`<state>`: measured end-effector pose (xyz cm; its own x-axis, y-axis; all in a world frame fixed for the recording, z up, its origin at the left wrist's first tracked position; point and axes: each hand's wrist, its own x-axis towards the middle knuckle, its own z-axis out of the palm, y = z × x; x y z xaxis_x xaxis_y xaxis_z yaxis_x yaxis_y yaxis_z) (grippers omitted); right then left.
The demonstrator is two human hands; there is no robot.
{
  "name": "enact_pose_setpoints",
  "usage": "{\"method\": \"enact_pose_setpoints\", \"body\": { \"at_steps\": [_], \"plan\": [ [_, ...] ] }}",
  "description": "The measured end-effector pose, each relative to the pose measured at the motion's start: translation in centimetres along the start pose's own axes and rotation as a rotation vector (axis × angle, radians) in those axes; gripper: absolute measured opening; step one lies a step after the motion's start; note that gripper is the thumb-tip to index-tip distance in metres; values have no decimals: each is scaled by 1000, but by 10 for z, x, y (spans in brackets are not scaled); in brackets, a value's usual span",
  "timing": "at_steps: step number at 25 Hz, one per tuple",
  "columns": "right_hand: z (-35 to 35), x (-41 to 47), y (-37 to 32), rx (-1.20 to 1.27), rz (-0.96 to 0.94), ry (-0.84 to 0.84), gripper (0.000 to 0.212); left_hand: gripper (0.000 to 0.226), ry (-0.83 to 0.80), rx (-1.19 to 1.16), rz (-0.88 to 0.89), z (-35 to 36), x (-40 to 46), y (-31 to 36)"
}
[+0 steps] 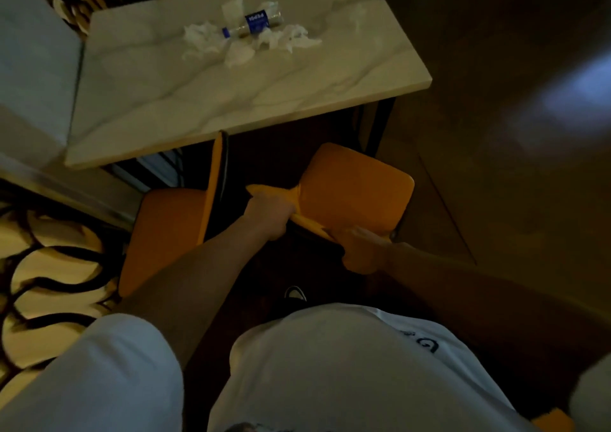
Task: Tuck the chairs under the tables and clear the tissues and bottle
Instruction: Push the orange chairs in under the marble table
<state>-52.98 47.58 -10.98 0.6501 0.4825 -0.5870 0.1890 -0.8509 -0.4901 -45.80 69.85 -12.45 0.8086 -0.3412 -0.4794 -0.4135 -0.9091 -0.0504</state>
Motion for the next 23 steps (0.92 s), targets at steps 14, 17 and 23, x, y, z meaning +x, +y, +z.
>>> {"method": "enact_pose_setpoints", "body": {
  "at_steps": [14,17,23],
  "plan": [
    [-57,5,81,-157,-63,-13,45,39,9,-129,-31,-8,-9,46],
    [-66,0,102,-240,-14,172,43,57,50,-171,12,0,4,47],
    [-74,1,138,-410,147,402,59,54,44,-185,-75,-11,46,80]
  ]
}}
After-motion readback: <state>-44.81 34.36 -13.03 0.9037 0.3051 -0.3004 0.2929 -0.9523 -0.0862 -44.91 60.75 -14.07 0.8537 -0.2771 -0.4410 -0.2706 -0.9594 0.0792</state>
